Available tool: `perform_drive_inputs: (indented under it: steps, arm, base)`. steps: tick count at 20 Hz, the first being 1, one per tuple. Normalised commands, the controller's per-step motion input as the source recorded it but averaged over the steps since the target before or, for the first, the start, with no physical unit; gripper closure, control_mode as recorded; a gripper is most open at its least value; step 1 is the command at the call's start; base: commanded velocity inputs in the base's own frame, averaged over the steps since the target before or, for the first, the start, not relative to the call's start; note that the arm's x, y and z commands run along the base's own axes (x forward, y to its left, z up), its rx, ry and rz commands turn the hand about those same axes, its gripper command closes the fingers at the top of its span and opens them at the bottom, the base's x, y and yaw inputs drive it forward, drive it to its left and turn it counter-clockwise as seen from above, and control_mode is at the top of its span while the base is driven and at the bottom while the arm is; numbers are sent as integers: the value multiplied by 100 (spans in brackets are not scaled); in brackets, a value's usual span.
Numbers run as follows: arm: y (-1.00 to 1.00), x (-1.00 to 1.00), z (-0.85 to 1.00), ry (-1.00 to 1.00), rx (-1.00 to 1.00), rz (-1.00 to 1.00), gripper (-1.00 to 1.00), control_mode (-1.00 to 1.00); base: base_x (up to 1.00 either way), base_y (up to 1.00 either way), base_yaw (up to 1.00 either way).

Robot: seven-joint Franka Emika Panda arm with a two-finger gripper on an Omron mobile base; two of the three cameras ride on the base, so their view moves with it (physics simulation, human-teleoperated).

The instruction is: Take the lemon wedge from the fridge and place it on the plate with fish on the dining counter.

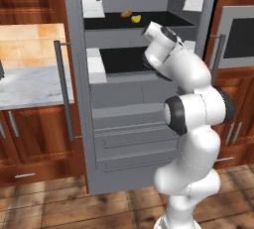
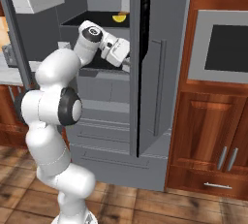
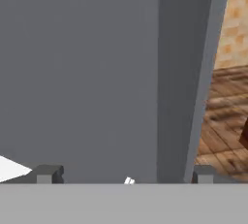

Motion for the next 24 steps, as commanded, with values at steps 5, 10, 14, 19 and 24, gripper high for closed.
perform_drive_inputs:
  steps: [5,10,14,19,24]
  arm:
    - [-100,-80,0,0,2,-26,-100,-100]
    - [-100,-96,0,0,8,-25,-100,-100]
    - [-27,-100,4,-3,15,-3,-100,-100]
    - [62,-100,42,-8,4,9,-100,-100]
    - [94,-80,36,-8,0,34,-100,-100]
  base:
    - [0,0,0]
    - [0,0,0]
    - [0,0,0]
    - [0,0,0]
    - [0,0,0]
